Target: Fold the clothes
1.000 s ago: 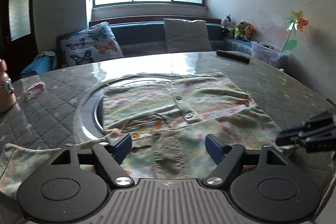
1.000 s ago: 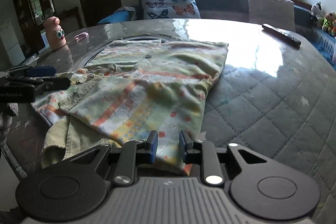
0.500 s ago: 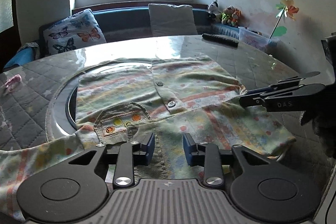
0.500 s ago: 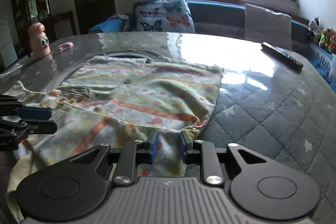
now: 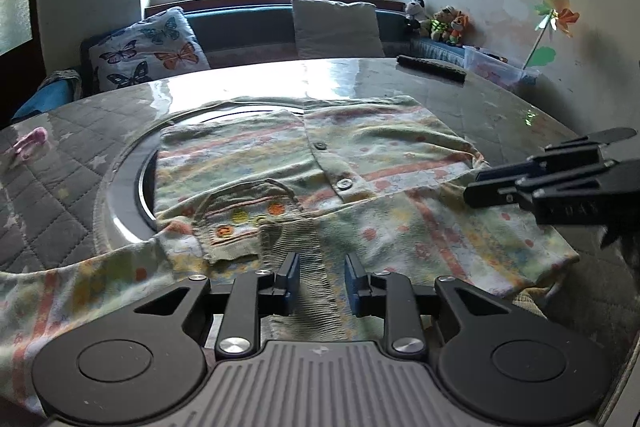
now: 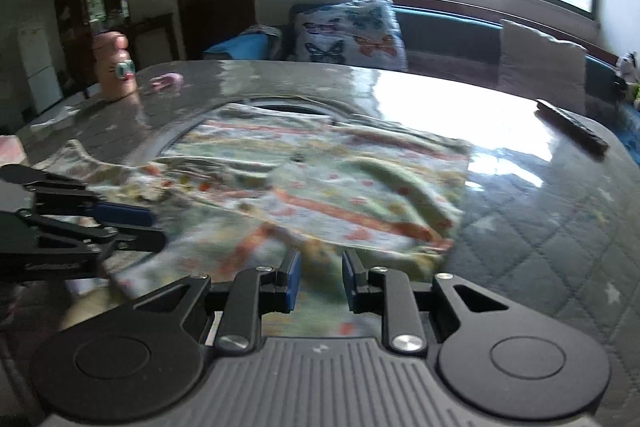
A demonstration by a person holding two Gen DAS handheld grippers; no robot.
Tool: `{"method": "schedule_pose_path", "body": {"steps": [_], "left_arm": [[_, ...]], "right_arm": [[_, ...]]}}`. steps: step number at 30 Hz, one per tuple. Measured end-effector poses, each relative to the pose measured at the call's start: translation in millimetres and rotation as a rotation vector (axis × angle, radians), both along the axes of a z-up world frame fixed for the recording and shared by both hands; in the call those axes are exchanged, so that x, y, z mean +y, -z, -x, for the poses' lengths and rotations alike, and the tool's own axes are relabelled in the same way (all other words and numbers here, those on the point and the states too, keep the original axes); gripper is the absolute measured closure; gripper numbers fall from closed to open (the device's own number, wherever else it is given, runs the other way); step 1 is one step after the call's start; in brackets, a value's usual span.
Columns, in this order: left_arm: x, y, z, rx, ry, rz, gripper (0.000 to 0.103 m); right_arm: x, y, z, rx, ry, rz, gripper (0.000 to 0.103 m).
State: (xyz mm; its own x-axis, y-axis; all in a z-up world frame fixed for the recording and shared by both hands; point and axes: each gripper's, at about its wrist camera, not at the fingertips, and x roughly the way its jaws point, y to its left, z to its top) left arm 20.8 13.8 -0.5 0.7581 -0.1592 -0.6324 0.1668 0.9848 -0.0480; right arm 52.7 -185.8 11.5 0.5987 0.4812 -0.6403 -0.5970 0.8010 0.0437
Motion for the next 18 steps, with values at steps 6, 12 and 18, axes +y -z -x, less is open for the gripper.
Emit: {"method": "schedule_pose_path", "body": {"steps": [6, 12, 18], "left_arm": [[12.8, -10.1, 15.7, -0.028, -0.048, 0.004, 0.076], [40.3, -18.3, 33.9, -0.049, -0.151, -0.001, 0.075], [77.2, -22.5, 51.2, -0.060, -0.288, -0.010, 0.073]], "right_arm": [[34.8, -2.2, 24.3, -0.017, -0.129, 0.002, 0.081], [59.1, 14.4, 43.4, -0.052, -0.191, 0.088, 0.081], [67.8, 13.2, 47.9, -0.061, -0.218, 0.093, 0.081]]}}
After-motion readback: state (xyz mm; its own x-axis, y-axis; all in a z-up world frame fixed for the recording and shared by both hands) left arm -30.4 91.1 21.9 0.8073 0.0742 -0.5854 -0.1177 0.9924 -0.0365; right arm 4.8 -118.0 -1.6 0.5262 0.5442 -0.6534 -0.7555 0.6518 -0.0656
